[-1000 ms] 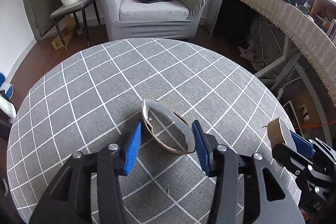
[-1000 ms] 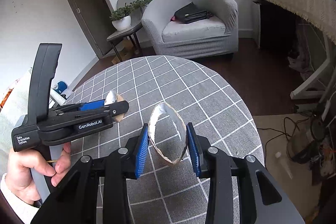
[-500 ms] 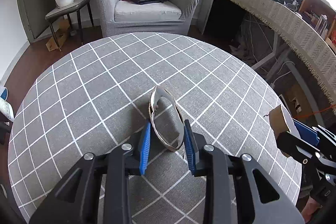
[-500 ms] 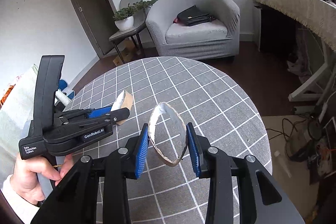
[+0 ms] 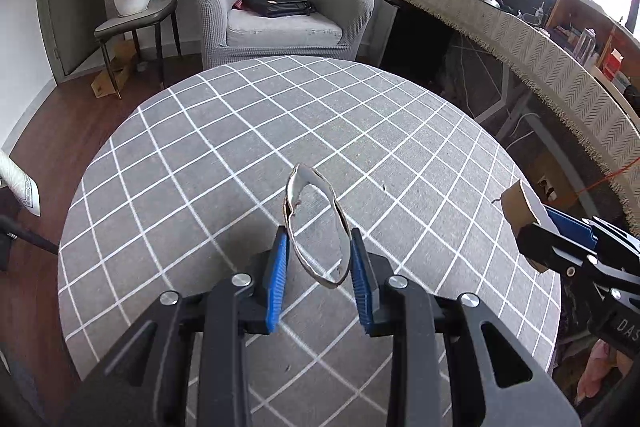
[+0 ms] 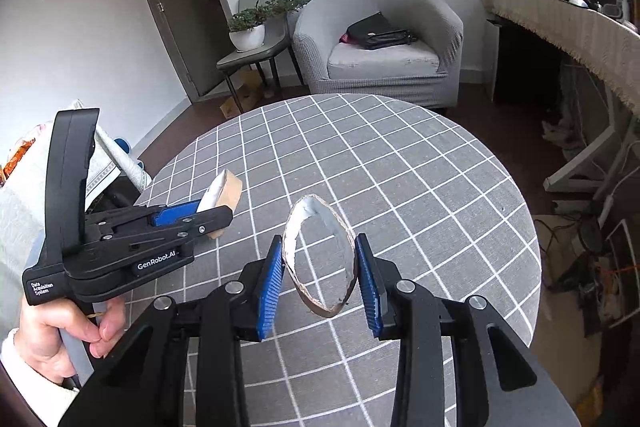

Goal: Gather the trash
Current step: 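Grasp the other cardboard ring with the left gripper while the right holds its ring, then carry both cardboard rings in both grippers over the teal bin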

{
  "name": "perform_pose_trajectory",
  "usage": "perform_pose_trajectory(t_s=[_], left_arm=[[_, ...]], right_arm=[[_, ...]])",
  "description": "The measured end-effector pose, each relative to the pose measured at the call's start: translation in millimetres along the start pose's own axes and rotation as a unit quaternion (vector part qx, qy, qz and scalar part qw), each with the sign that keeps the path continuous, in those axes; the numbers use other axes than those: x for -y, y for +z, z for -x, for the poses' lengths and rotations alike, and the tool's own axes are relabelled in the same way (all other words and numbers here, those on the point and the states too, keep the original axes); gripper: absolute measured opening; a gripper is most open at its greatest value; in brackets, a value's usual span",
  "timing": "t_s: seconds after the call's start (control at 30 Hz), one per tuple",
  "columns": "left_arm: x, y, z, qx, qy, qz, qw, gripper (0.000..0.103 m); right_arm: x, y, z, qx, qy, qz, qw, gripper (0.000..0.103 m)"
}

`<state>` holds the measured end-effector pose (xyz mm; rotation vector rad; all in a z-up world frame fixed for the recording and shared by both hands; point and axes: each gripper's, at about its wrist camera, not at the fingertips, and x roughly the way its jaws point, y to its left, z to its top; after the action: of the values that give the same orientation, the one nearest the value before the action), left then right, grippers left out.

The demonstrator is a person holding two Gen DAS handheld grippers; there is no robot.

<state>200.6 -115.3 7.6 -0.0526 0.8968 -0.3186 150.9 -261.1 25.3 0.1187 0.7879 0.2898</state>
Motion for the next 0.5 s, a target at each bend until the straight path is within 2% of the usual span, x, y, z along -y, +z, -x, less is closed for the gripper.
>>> perform_pose_trajectory(t_s=[0.23, 0.5], left_arm=[[-31, -39, 33, 0.001, 0.0, -0.001, 1.0, 0.032], [-71, -70, 71, 0.023, 0.008, 0.01, 0.9997, 0.032]], right_arm=[[-37, -18, 12, 0.002, 0.001, 0.002, 1.0, 0.036], [-81, -37, 11, -0.008, 0.008, 0.017, 1.0, 0.036]])
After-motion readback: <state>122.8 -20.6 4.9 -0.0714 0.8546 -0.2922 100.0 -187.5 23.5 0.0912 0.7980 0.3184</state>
